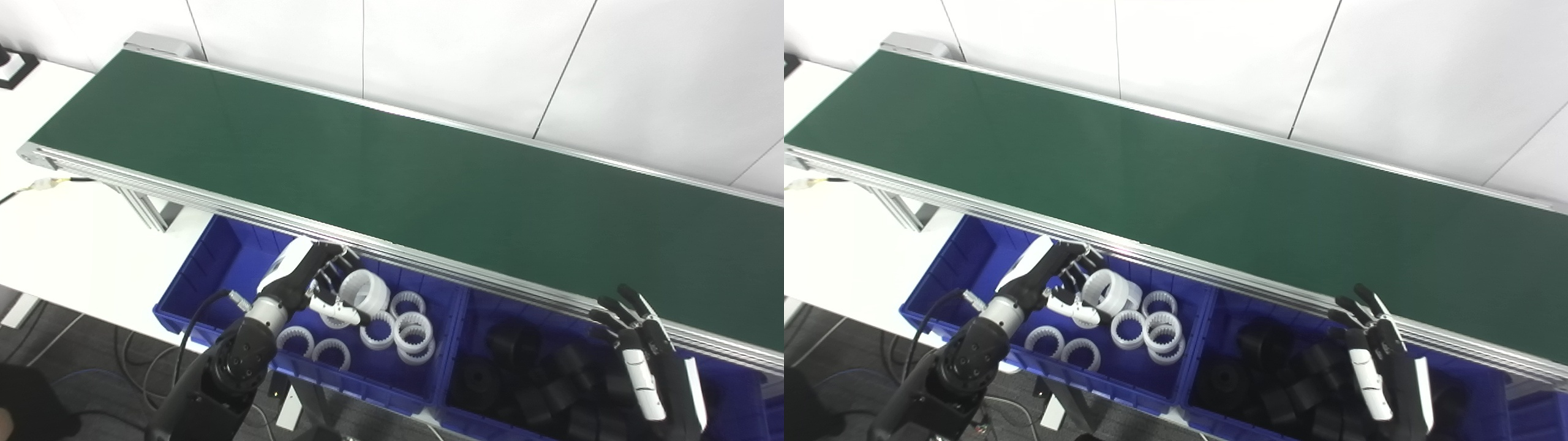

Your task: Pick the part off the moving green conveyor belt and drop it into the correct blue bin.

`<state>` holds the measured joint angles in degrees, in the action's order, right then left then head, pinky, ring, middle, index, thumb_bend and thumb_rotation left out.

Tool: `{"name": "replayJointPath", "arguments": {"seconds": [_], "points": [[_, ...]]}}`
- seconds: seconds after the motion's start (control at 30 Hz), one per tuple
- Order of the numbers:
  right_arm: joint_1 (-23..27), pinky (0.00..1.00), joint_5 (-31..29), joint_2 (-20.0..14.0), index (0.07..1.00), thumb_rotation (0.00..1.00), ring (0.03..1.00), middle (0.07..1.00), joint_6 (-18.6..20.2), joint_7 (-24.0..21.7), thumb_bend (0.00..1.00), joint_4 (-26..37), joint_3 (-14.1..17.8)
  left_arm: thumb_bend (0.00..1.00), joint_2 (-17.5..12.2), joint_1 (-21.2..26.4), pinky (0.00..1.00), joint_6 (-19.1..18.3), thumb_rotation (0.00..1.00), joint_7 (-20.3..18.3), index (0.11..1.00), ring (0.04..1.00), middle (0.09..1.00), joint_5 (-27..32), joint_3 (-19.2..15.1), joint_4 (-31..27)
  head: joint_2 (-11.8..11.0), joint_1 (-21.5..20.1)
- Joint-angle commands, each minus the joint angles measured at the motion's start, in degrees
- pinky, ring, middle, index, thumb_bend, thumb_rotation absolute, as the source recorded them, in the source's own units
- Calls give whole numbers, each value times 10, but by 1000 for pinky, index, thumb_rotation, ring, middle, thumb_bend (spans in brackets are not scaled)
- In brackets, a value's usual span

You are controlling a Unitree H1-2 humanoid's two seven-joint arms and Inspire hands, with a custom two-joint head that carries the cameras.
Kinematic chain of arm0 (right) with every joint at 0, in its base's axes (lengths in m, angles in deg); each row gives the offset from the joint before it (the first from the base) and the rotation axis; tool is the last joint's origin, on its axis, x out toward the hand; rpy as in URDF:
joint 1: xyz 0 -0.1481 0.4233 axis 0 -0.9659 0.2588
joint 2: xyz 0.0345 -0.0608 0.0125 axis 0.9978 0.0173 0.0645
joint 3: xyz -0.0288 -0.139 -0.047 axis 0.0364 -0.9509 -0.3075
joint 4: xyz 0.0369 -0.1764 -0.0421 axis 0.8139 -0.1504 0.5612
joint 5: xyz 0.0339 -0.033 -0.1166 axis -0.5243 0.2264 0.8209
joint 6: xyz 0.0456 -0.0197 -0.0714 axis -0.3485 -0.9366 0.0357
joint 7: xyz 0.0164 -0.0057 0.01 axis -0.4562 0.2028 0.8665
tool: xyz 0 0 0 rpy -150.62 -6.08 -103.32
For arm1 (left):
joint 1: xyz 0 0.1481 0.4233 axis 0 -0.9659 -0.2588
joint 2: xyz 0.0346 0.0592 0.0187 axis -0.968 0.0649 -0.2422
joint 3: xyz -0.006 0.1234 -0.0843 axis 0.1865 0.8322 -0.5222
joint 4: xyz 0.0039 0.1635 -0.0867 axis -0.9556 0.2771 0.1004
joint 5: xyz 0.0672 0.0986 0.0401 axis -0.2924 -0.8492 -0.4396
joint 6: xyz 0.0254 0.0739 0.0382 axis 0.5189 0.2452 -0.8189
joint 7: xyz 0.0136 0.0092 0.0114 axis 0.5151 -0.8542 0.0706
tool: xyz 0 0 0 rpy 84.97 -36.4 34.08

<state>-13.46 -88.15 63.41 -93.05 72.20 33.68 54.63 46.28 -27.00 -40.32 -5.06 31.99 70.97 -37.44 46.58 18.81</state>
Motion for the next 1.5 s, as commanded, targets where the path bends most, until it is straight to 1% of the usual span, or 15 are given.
{"name": "replayJointPath", "arguments": {"seconds": [0.0,0.27,0.43,0.53,0.57,0.6,0.63,0.67,0.7,0.8,0.9,1.07,1.23,1.4,1.47], "points": [[6,668,-3,1,879,703,748,796,-3,-3,581,15,1,502,-5,12,380,29,0,17,498,431,496,13,-5,0,1,0],[5,668,2,7,875,698,742,795,-4,-1,585,12,-2,502,-11,16,381,42,0,27,493,430,506,14,0,18,-7,-7],[3,668,3,9,880,694,747,799,-3,-1,581,14,-3,502,-11,15,367,27,0,36,494,427,511,-7,0,1,-13,-10],[2,668,6,10,881,696,745,798,-4,0,573,14,-4,503,-11,11,397,25,0,35,502,431,511,-4,-3,-12,-15,-11],[1,670,6,10,884,697,748,800,-4,0,576,14,-5,516,-12,10,496,28,49,34,498,553,610,0,-3,-15,-16,-11],[1,670,6,11,884,697,748,800,-4,0,576,14,-5,516,-15,8,496,27,49,26,498,553,610,8,-4,-22,-18,-12],[1,669,6,12,882,692,748,799,-4,0,572,15,-5,693,-17,8,578,26,240,20,645,632,686,14,-4,-26,-18,-12],[1,669,6,13,881,690,748,798,-5,0,570,14,-5,753,-20,7,606,20,305,9,695,659,712,23,-3,-33,-19,-13],[1,670,6,13,882,689,749,799,-6,0,564,13,-6,830,-22,7,661,13,417,-6,766,717,766,40,-3,-41,-19,-13],[1,671,7,15,881,696,748,798,-10,0,570,10,-5,977,-24,7,843,7,553,-39,923,893,930,99,-7,-52,-21,-17],[1,664,9,16,881,700,747,798,-13,1,566,9,-6,1000,-27,8,951,2,564,-51,995,992,996,117,-4,-56,-22,-16],[-1,665,12,16,890,704,753,807,-16,-1,540,10,-7,1000,-29,7,971,6,535,-58,1000,1000,1000,136,-4,-57,-26,-19],[-2,660,11,19,886,698,748,799,-17,0,542,8,-7,1000,-31,6,965,9,541,-61,1000,1000,1000,142,-7,-64,-31,-25],[-2,653,21,20,887,713,745,799,-23,2,547,3,-8,1000,-16,5,932,47,548,-42,1000,979,993,148,-9,-81,-42,-41],[-2,646,22,22,885,716,741,796,-28,2,554,-1,-9,1000,-5,8,893,64,585,-34,982,943,962,150,-8,-91,-47,-48]]}}
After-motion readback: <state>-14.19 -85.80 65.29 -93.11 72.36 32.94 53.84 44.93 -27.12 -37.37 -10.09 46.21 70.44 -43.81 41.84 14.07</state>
